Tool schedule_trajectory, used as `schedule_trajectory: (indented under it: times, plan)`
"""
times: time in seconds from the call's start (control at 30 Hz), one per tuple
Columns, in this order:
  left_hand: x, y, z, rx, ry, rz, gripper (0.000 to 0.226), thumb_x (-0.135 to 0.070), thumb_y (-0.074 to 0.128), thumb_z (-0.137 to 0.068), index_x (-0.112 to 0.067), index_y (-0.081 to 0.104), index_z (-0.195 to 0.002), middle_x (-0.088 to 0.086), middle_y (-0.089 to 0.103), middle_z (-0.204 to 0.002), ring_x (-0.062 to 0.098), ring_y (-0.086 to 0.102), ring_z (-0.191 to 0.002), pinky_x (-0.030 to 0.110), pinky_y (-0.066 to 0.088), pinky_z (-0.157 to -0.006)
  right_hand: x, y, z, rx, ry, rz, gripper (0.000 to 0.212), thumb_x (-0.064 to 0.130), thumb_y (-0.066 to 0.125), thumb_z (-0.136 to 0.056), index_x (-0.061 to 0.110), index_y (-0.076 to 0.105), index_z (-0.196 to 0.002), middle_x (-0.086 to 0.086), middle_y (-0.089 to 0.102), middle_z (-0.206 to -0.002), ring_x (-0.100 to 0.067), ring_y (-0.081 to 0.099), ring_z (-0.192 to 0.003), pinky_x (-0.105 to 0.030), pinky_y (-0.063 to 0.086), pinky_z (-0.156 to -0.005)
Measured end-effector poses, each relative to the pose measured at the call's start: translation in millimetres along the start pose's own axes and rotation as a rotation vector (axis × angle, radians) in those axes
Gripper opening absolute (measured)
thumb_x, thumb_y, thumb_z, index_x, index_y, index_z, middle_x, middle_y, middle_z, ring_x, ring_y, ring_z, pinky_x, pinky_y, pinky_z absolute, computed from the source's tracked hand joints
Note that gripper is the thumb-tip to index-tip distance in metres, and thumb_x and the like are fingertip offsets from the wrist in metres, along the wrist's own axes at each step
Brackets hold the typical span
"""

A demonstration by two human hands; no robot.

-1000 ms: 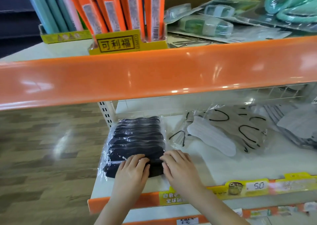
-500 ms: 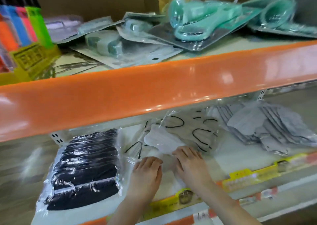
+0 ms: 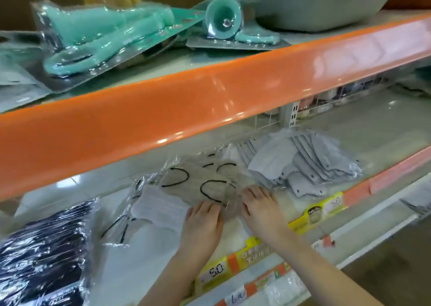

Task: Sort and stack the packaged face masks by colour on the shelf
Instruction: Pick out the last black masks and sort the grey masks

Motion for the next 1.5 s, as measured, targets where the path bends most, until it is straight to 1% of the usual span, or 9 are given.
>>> schedule_trajectory:
  times: [0.3, 0.43, 0.5, 0.8, 1.0, 1.07, 1.2, 1.3, 1.5]
  plan:
    - [-55, 24, -57, 0.067, -0.011, -0.001, 0.032, -0.028, 0.040, -0.077, -0.020, 0.068, -0.089, -0.004, 0.065, -0.090, 0.022, 0.065, -0.084, 0.034, 0.052, -0.069, -69, -19, -25, -0.052, 0.066, -0.008, 0.029, 0.021, 0.053, -0.077, 0.011, 0.064, -0.101, -0.013, 0.060, -0.113, -0.033, 0.056, -0.101, -0.044, 0.052, -0.081]
    - [-73, 37, -72, 0.146, -0.091, 0.104, 0.032, -0.023, 0.042, -0.095, -0.020, 0.056, -0.124, -0.003, 0.054, -0.127, 0.018, 0.045, -0.123, 0.032, 0.035, -0.102, -86, -26, -49, 0.121, 0.165, 0.010, 0.060, 0.057, 0.047, -0.093, 0.016, 0.043, -0.137, -0.012, 0.032, -0.150, -0.030, 0.028, -0.138, -0.046, 0.021, -0.114]
    - [-79, 43, -79, 0.173, -0.146, 0.143, 0.034, -0.025, 0.042, -0.097, -0.022, 0.050, -0.130, 0.000, 0.049, -0.134, 0.018, 0.040, -0.127, 0.029, 0.030, -0.102, -97, -26, -57, 0.244, 0.180, 0.077, 0.070, 0.058, 0.041, -0.093, 0.019, 0.022, -0.147, -0.009, 0.014, -0.157, -0.027, 0.011, -0.144, -0.042, 0.009, -0.117]
    - [-100, 59, -103, 0.240, -0.321, 0.224, 0.029, -0.022, 0.044, -0.094, -0.013, 0.050, -0.121, 0.011, 0.054, -0.122, 0.029, 0.051, -0.111, 0.033, 0.040, -0.081, -121, -24, -70, 0.232, 0.194, 0.128, 0.041, 0.043, 0.038, -0.096, 0.017, 0.046, -0.128, -0.007, 0.049, -0.134, -0.026, 0.041, -0.125, -0.036, 0.036, -0.101]
    - [-107, 59, -115, 0.066, -0.634, 0.669, 0.036, -0.010, 0.040, -0.097, -0.005, 0.041, -0.133, 0.007, 0.055, -0.120, 0.020, 0.052, -0.105, 0.025, 0.035, -0.081, -121, -26, -65, 0.379, 0.108, 0.166, 0.079, 0.071, 0.045, -0.083, 0.017, 0.033, -0.139, -0.011, 0.039, -0.141, -0.032, 0.034, -0.130, -0.040, 0.033, -0.103]
    - [-108, 59, -115, 0.026, -0.636, 0.734, 0.033, -0.003, 0.039, -0.095, -0.006, 0.043, -0.128, -0.005, 0.053, -0.097, 0.010, 0.049, -0.087, 0.025, 0.036, -0.076, -120, -27, -62, 0.365, 0.087, 0.185, 0.077, 0.068, 0.046, -0.083, 0.016, 0.032, -0.139, -0.012, 0.040, -0.140, -0.032, 0.035, -0.129, -0.039, 0.034, -0.101]
    - [-110, 59, -113, -0.002, -0.666, 0.770, 0.029, 0.007, 0.037, -0.091, -0.022, 0.039, -0.089, -0.007, 0.047, -0.085, 0.013, 0.047, -0.085, 0.009, 0.032, -0.061, -121, -34, -64, 0.336, 0.051, 0.207, 0.053, 0.051, 0.046, -0.093, 0.013, 0.042, -0.130, -0.009, 0.050, -0.131, -0.029, 0.044, -0.123, -0.037, 0.040, -0.092]
    - [-109, 58, -111, -0.006, -0.693, 0.776, 0.030, 0.008, 0.036, -0.091, -0.022, 0.033, -0.093, -0.005, 0.048, -0.084, 0.010, 0.049, -0.078, 0.007, 0.032, -0.057, -124, -38, -71, 0.311, 0.051, 0.195, 0.031, 0.037, 0.042, -0.097, 0.013, 0.050, -0.115, -0.006, 0.060, -0.118, -0.027, 0.052, -0.113, -0.035, 0.043, -0.081]
    - [-108, 59, -114, 0.004, -0.714, 0.745, 0.025, 0.005, 0.036, -0.094, -0.017, 0.030, -0.101, -0.001, 0.048, -0.080, 0.005, 0.044, -0.068, 0.011, 0.030, -0.052, -137, -51, -78, 0.256, 0.140, 0.025, 0.025, 0.031, 0.032, -0.102, 0.013, 0.047, -0.094, -0.009, 0.060, -0.084, -0.032, 0.059, -0.081, -0.032, 0.036, -0.061]
Point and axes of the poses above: each hand's wrist, its own z-axis away from the middle knuckle, its own y-axis out of the palm, x = y × z, the point moved 3 cm from there along -z, towards the middle knuckle
